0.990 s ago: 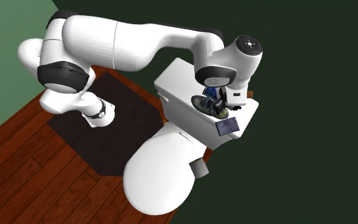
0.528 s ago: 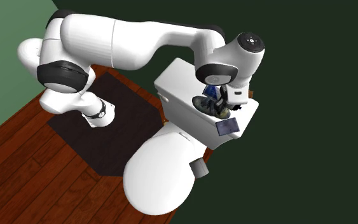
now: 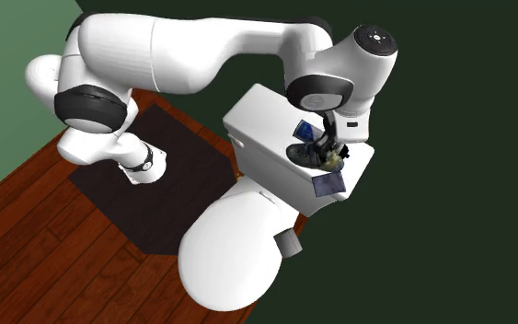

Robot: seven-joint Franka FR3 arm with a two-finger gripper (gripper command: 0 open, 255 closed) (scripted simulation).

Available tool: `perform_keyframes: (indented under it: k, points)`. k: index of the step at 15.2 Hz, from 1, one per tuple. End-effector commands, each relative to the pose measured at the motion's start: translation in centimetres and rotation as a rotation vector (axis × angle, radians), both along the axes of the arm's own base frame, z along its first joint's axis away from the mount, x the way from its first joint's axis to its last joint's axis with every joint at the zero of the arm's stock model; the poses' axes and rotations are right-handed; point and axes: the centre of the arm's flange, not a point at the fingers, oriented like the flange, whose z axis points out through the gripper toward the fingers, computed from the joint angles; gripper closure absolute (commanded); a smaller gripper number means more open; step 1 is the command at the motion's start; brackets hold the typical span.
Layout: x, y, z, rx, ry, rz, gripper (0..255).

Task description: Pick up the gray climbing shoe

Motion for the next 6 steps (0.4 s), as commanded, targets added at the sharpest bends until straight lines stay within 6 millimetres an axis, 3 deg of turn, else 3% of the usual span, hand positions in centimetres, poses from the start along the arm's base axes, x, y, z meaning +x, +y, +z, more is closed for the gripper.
perform_keyframes:
  k: [1, 6]
  points:
    - [-0.1, 0.0, 1.2, 0.000, -0.001, 0.000, 255]
    - [-0.1, 0.0, 2.9, 0.000, -0.001, 0.000, 255]
